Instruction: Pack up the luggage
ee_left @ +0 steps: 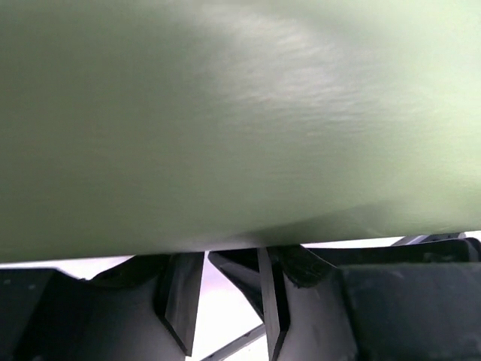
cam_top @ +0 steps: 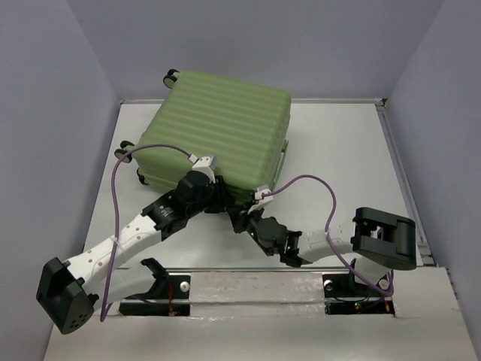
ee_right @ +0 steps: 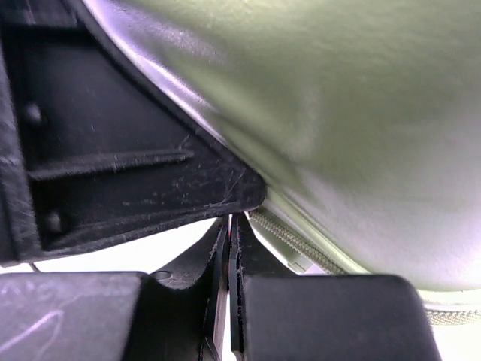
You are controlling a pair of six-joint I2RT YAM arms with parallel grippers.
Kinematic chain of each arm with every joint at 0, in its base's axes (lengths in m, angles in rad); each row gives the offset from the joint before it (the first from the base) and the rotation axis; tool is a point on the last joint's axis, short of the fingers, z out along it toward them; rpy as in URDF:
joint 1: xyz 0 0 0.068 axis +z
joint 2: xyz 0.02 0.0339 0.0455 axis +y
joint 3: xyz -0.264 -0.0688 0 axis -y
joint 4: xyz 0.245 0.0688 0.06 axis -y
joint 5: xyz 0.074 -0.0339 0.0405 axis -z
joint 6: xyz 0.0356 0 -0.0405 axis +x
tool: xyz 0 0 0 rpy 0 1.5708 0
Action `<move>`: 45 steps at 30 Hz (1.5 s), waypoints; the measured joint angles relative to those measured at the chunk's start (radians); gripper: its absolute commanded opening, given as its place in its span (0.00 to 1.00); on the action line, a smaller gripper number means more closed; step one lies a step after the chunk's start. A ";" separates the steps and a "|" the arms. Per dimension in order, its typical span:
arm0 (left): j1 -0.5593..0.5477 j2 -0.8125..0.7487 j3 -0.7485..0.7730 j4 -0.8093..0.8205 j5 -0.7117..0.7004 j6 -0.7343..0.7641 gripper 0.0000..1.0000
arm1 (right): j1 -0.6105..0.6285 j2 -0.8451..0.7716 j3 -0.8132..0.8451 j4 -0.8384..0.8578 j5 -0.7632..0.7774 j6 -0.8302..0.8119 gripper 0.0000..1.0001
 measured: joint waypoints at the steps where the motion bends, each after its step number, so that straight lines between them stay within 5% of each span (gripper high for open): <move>1: 0.000 0.010 0.019 -0.018 -0.001 0.008 0.68 | 0.000 0.002 0.000 0.006 -0.001 0.000 0.07; 7: 0.097 0.122 0.304 -0.229 0.150 0.062 0.97 | -0.007 -0.023 -0.050 0.057 0.017 -0.002 0.07; 11: 0.245 0.105 0.468 -0.332 0.169 0.074 0.98 | -0.038 -0.152 -0.142 0.024 0.018 0.001 0.07; 19: 0.847 -0.096 0.418 -0.183 0.157 0.114 0.99 | -0.018 -0.247 -0.194 -0.056 -0.056 0.003 0.07; 29: 1.051 0.028 0.323 -0.085 0.230 0.017 0.99 | -0.014 -0.331 -0.261 -0.068 -0.078 0.014 0.07; 45: 1.073 0.187 0.198 0.180 0.335 -0.093 0.92 | -0.014 -0.343 -0.268 -0.079 -0.082 0.019 0.07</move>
